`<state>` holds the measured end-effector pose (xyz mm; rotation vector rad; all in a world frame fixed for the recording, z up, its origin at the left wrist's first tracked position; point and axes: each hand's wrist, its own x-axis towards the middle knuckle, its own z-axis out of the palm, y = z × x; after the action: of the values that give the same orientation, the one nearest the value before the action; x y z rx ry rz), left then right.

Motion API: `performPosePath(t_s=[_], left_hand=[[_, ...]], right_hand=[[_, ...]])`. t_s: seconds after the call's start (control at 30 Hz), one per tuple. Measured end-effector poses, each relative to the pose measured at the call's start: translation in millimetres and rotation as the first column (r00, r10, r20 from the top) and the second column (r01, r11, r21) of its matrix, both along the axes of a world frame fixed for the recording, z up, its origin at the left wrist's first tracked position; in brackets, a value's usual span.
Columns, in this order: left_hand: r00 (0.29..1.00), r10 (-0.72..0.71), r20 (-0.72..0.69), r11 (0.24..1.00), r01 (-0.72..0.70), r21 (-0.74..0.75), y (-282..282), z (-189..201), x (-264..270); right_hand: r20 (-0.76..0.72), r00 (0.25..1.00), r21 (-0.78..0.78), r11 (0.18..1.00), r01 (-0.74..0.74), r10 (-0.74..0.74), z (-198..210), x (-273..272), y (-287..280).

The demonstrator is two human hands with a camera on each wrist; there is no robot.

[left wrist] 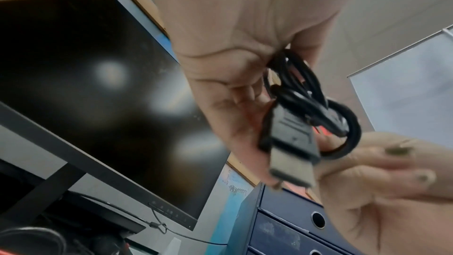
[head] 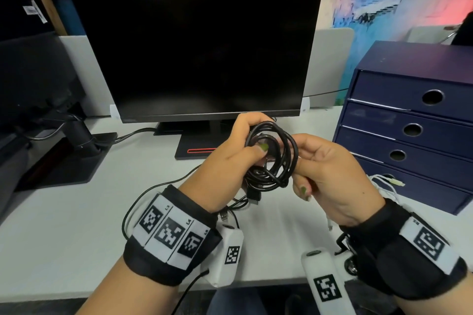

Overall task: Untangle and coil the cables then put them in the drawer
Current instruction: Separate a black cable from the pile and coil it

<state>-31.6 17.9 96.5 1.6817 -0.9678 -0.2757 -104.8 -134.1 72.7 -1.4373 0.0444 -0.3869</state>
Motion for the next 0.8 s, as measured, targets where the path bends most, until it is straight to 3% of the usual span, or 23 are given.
performPosePath(t_s=[0.2,0.33,0.43,0.6,0.8], left_hand=[[0.996,0.041,-0.073,0.999,-0.04,0.016,1.1,2.1,7.7],[0.992,0.123,-0.004,0.985,-0.122,0.121,-4.0,0.9,8.4],[0.989,0.14,0.054,0.975,-0.147,0.168,-7.3,-0.2,5.8],[0.978,0.131,0.162,0.951,-0.171,0.258,-10.6,-2.2,0.3],[0.978,0.067,0.195,0.946,-0.124,0.299,-11.6,-3.5,-0.4]], right_hand=[[-0.003,0.999,0.061,0.997,-0.045,0.045,2.8,-3.3,4.6],[0.023,0.992,0.083,0.989,-0.124,0.123,4.9,-7.4,3.5],[-0.013,0.999,-0.065,0.997,-0.039,0.039,0.6,-4.1,7.7],[-0.009,0.994,-0.132,0.986,0.104,-0.106,-7.6,1.9,7.2],[-0.034,0.991,-0.078,0.989,0.129,-0.132,-9.6,3.3,6.5]])
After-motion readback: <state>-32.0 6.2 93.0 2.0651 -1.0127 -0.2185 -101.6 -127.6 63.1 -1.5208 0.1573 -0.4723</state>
